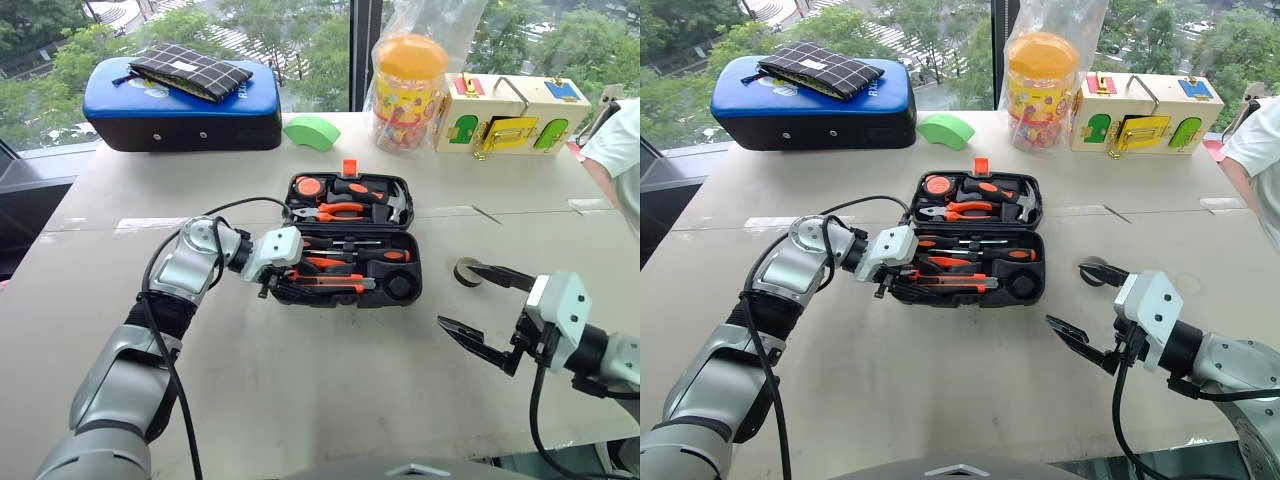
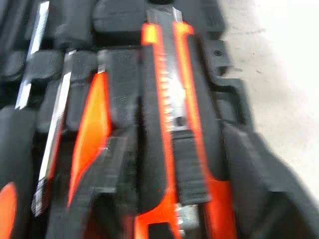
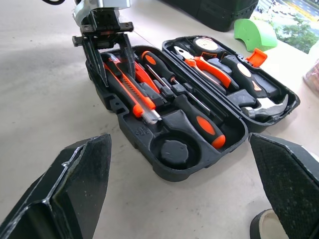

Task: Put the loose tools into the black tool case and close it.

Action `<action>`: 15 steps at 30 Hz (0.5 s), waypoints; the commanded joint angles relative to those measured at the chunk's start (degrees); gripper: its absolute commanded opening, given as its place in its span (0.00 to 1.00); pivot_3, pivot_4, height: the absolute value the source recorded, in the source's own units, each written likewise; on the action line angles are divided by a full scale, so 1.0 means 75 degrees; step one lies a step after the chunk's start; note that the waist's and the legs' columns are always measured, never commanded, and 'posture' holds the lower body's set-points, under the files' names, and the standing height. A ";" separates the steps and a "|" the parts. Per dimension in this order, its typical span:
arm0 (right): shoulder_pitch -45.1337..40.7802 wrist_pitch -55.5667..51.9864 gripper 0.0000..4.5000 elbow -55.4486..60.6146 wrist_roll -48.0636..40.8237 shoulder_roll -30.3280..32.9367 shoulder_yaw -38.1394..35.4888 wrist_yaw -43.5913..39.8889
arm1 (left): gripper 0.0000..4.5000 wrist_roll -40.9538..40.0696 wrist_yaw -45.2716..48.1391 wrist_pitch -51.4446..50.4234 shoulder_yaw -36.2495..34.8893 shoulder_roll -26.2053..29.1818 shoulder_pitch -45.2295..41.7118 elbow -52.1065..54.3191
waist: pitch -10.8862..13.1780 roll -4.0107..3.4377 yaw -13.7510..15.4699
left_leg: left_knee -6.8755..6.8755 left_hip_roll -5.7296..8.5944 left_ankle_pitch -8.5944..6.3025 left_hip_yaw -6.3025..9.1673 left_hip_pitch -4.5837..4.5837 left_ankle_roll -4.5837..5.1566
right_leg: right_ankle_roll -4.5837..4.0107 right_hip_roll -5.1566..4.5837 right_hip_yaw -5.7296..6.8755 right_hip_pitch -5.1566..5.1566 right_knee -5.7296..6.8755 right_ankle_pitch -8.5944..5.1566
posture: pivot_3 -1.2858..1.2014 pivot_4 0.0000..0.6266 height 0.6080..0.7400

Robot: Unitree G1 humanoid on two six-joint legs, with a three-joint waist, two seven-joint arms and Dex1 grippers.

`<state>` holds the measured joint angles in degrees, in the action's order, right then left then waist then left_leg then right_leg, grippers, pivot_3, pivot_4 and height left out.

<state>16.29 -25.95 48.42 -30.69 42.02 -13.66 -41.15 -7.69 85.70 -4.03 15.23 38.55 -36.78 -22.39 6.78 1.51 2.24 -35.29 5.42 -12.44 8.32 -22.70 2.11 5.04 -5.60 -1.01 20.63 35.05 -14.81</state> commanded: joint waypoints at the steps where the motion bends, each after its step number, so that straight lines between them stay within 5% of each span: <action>1: -0.0086 0.0120 1.00 0.0097 -0.0046 0.0031 -0.0037 -0.0052 | 0.99 -0.1129 -0.0195 -0.1783 -0.0774 0.0046 0.0055 0.1170 | 0.0011 0.0004 -0.0020 | 0.0001 -0.0002 0.0000 0.0001 -0.0003 0.0000 | 0.0000 0.0004 0.0000 0.0004 0.0001 0.0000 | 0.52 0.24 1.00; 5: -0.0115 0.0106 1.00 0.0089 -0.0041 0.0029 -0.0017 -0.0061 | 0.99 -0.1926 -0.0434 -0.3580 -0.1280 0.0308 0.0225 0.1830 | 0.0012 0.0004 -0.0163 | 0.0011 -0.0011 -0.0002 0.0010 -0.0004 -0.0001 | -0.0001 0.0018 0.0007 0.0008 0.0001 0.0000 | 0.52 0.24 1.00; 12: -0.0278 0.0099 1.00 -0.0018 -0.0022 0.0045 0.0039 -0.0106 | 0.25 -0.1659 -0.0953 -0.3606 -0.1254 0.0594 0.0992 0.2273 | 0.0017 -0.0002 -0.0205 | 0.0013 -0.0016 -0.0002 -0.0001 0.0006 -0.0002 | -0.0002 0.0018 -0.0006 0.0006 0.0001 0.0000 | 0.52 0.24 1.00; 15: -0.0357 0.0075 1.00 -0.0058 -0.0030 0.0072 0.0046 -0.0134 | 0.00 -0.1223 -0.1266 -0.3318 -0.0931 0.0595 0.1267 0.2319 | 0.0021 -0.0009 -0.0142 | 0.0015 -0.0016 -0.0002 0.0001 0.0004 -0.0003 | -0.0005 0.0014 -0.0005 0.0007 -0.0001 0.0001 | 0.52 0.24 1.00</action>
<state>14.24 -26.01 47.08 -30.57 42.12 -12.77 -42.08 -18.28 77.38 -30.39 7.61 42.70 -26.94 -7.20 6.94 1.44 1.18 -35.17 5.31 -12.46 8.33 -22.68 2.08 5.00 -5.53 -1.05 20.68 35.03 -14.80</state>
